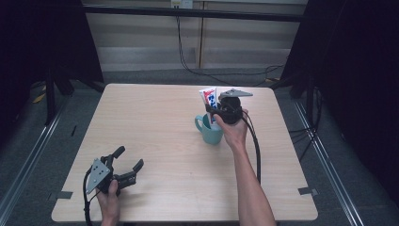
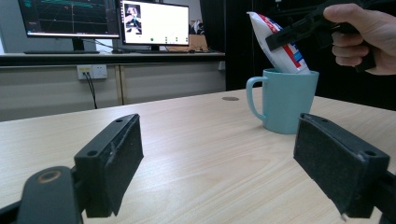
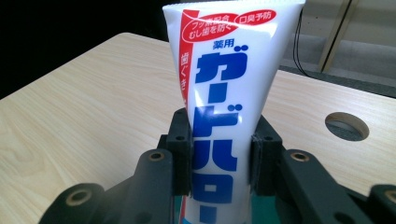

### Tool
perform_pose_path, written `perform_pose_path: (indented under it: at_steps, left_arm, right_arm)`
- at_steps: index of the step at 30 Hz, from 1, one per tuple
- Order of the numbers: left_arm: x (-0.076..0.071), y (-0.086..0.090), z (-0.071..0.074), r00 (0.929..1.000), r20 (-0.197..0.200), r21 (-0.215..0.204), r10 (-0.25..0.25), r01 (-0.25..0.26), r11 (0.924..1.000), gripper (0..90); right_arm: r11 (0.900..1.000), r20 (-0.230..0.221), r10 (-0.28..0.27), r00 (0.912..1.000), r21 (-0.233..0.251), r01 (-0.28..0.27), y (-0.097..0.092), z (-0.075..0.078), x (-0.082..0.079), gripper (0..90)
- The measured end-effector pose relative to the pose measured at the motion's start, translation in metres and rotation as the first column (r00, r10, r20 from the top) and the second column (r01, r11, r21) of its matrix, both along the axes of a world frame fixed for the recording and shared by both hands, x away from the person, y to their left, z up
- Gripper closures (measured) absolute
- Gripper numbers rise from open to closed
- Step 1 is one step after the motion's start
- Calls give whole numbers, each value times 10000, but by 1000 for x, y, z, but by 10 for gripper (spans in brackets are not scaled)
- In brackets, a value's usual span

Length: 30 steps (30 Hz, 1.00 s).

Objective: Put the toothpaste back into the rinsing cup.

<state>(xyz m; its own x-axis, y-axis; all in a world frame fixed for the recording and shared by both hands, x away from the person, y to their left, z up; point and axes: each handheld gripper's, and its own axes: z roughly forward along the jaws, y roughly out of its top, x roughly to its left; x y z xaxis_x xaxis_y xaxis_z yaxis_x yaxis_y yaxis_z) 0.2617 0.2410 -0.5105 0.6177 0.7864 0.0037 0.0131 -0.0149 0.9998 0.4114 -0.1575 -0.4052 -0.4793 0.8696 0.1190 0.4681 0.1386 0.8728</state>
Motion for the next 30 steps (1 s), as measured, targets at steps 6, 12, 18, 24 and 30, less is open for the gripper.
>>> perform_pose_path:
  at_steps: [6, 12, 18, 24, 30]
  left_arm:
    - [0, 0, 0, 10000, -14, -3, -23, 23, 10000, 156]
    - [0, 0, 0, 10000, -3, 12, -44, 44, 10000, 156]
    - [0, 0, 0, 10000, -9, -2, -63, 63, 10000, 156]
    - [0, 0, 0, 10000, -6, -3, -67, 67, 10000, 156]
    - [0, 0, 0, 10000, 2, -5, -72, 72, 10000, 156]
  right_arm:
    - [10000, -41, -74, 10000, -39, 74, -1, -6, -3, 668]
    - [9996, -190, -183, 9997, 191, 186, -4, -11, -5, 664]
    - [10000, -207, -22, 9998, 17, 22, -3, -14, -7, 660]
    - [9999, -269, -136, 9995, 24, 137, -6, -18, -8, 658]
    - [9999, -305, -99, 9995, -37, 98, -10, -22, -11, 653]
